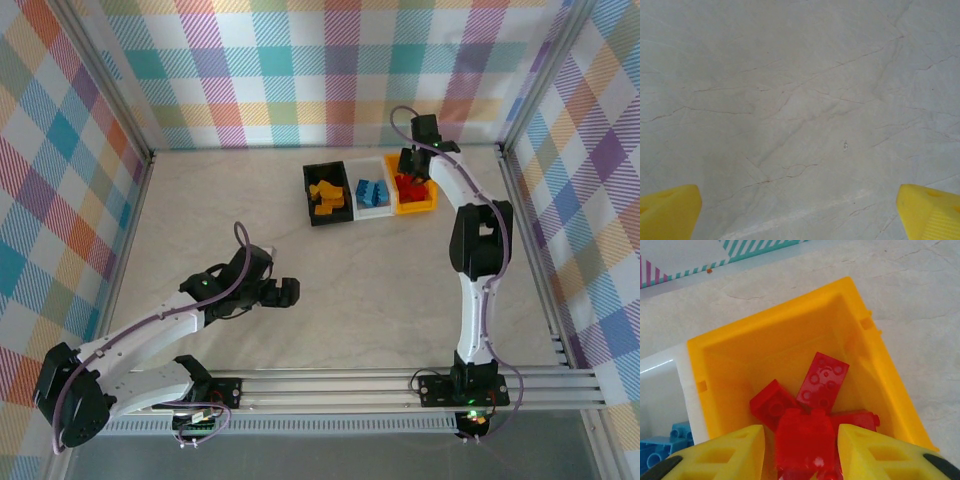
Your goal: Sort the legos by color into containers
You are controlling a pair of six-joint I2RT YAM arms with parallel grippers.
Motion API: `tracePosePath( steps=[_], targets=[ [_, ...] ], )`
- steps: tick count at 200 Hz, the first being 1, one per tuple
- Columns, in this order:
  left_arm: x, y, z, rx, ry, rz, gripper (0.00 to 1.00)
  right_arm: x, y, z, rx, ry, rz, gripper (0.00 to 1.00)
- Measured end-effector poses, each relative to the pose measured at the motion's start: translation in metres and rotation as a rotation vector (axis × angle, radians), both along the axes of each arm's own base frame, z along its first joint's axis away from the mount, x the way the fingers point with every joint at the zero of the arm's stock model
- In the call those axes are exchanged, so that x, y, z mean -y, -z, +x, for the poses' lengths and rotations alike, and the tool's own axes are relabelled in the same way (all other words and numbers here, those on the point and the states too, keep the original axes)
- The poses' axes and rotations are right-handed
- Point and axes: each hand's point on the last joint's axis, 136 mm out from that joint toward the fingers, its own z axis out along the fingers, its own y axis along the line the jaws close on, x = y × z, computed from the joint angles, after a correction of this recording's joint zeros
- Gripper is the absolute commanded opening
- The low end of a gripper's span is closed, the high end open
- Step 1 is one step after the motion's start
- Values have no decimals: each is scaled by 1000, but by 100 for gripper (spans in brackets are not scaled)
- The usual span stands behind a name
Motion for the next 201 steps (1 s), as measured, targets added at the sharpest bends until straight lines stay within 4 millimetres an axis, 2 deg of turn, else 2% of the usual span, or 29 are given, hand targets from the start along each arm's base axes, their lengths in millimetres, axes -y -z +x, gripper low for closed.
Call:
tracePosePath(
  steps=[66,89,110,138,160,170,187,201],
  targets=[
    [-1,3,1,-7,-6,6,100,-6,-1,-1,-2,-20,42,51],
    [-1,-4,1,14,-7,-11,100,-9,-11,-17,-2,-31,69,55],
    [-4,-21,1,67,-13,-47,100,-12,-44,-36,33,-47,99,60],
    [-12,-48,2,161,-44,-91,100,-16,-118,-65,151,-87,138,72],
    [-21,-65,3,226,-80,-112,100,-14,-169,-97,241,-116,154,90],
    [-25,-70,4,249,-99,-111,100,-12,-181,-113,265,-134,146,100],
    [-32,-75,7,273,-131,-93,100,-6,-188,-143,285,-146,132,100],
    [-36,-83,9,292,-146,-83,100,0,-183,-168,290,-162,105,100]
  ],
)
